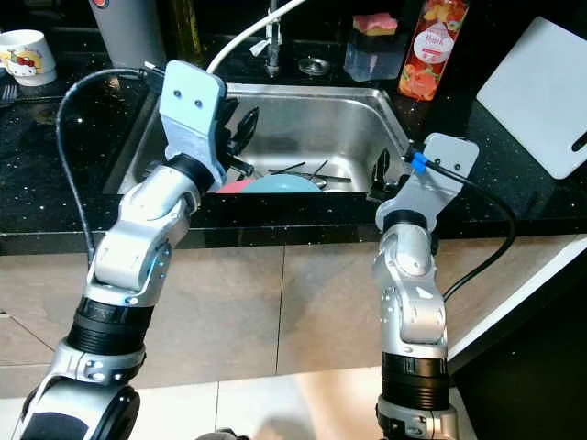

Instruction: Kitchen organization

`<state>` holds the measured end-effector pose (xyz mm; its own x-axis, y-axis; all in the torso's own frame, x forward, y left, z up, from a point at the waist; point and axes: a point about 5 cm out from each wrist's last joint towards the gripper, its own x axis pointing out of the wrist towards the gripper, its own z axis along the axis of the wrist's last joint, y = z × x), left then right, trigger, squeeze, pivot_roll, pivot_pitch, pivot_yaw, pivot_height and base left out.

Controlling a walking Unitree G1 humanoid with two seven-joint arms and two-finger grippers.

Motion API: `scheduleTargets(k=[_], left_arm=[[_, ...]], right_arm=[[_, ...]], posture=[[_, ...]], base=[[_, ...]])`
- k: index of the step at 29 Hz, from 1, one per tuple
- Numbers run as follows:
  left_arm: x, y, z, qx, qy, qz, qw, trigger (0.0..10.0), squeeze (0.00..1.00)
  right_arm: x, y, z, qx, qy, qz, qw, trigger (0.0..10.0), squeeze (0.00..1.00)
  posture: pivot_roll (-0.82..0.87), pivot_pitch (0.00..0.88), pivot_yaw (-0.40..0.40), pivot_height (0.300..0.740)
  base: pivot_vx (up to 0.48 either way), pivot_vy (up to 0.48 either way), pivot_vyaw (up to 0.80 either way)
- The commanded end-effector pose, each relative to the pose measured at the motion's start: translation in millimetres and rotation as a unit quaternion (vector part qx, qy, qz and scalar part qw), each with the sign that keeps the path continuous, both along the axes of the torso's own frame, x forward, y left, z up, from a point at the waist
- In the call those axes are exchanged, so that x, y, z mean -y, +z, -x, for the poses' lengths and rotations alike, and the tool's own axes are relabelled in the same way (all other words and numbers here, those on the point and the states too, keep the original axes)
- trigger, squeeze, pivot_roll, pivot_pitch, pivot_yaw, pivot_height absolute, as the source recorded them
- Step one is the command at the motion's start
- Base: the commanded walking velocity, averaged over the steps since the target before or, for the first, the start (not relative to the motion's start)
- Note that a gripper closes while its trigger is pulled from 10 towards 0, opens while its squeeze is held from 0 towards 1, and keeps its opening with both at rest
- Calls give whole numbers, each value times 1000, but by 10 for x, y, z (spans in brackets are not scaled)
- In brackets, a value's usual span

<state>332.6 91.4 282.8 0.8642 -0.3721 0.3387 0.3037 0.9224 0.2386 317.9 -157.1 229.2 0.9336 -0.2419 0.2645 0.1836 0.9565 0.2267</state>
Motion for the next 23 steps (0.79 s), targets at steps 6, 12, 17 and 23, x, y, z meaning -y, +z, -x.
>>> scheduleTargets(k=[6,12,17,23], left_arm=[[27,-10,7,0,-8,1,1000,10000,0],[31,-13,8,0,-8,1,1000,10000,0],[29,-11,6,-1,-8,1,1000,10000,0],[31,-11,7,-1,-8,1,1000,10000,0]], right_arm=[[-17,16,-8,2,2,0,1000,10000,0],[-6,7,1,0,0,0,1000,10000,0],[-5,5,1,0,-1,0,1000,10000,0],[-3,3,2,-1,-1,-1,1000,10000,0]], posture=[[230,24,-45,740],[229,28,-44,740],[230,30,-43,740],[230,35,-44,740]], base=[[0,0,0],[0,0,0],[0,0,0],[0,0,0]])
